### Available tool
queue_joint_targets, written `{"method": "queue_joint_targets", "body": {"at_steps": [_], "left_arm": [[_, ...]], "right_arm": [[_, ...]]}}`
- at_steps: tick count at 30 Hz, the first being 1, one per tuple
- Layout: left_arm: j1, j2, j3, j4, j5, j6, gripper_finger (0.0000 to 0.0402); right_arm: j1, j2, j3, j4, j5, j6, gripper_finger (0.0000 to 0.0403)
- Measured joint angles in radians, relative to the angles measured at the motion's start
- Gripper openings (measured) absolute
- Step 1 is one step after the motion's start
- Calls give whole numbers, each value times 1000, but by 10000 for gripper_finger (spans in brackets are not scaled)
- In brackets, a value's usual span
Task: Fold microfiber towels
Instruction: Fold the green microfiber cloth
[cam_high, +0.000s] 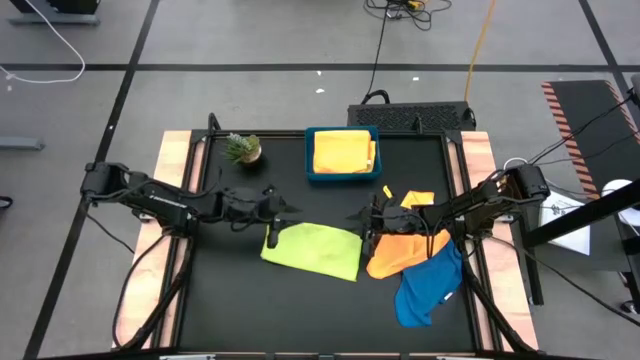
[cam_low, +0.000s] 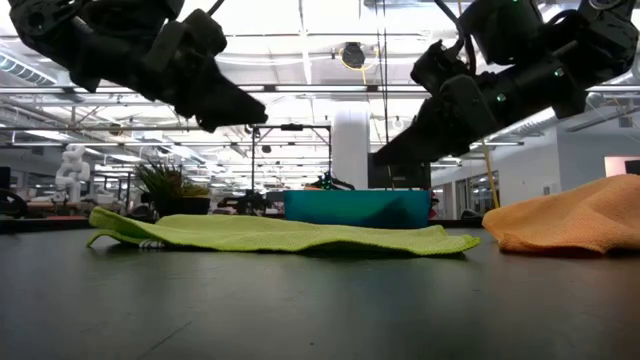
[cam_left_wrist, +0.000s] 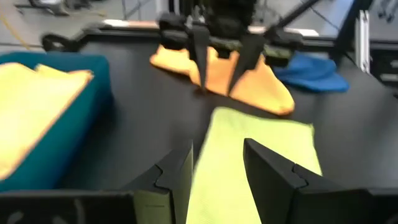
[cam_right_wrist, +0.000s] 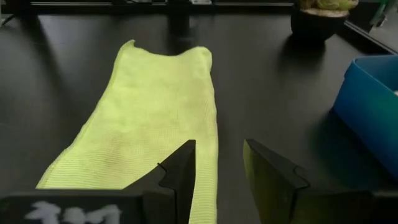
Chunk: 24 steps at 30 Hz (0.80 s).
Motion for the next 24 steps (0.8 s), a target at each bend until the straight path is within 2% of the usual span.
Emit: {"method": "queue_joint_targets", "body": {"at_steps": [3, 7, 10, 13, 20, 24], "left_arm": [[-20, 35, 0, 2, 0, -5, 145], [-33, 120, 14, 65, 4, -4, 145], [-35, 196, 57, 54, 50, -5, 145], [-36, 252, 103, -24, 87, -10, 145], [-36, 325, 179, -156, 86, -37, 145], [-35, 327, 183, -229, 83, -67, 145]], "right_arm": [[-1, 0, 0, -25, -12, 38, 125], [2, 0, 0, -73, -86, 79, 125], [18, -1, 0, -152, -104, 103, 125], [33, 0, 0, -203, -104, 138, 125], [54, 0, 0, -253, -96, 169, 125], [51, 0, 0, -307, -33, 169, 125]]}}
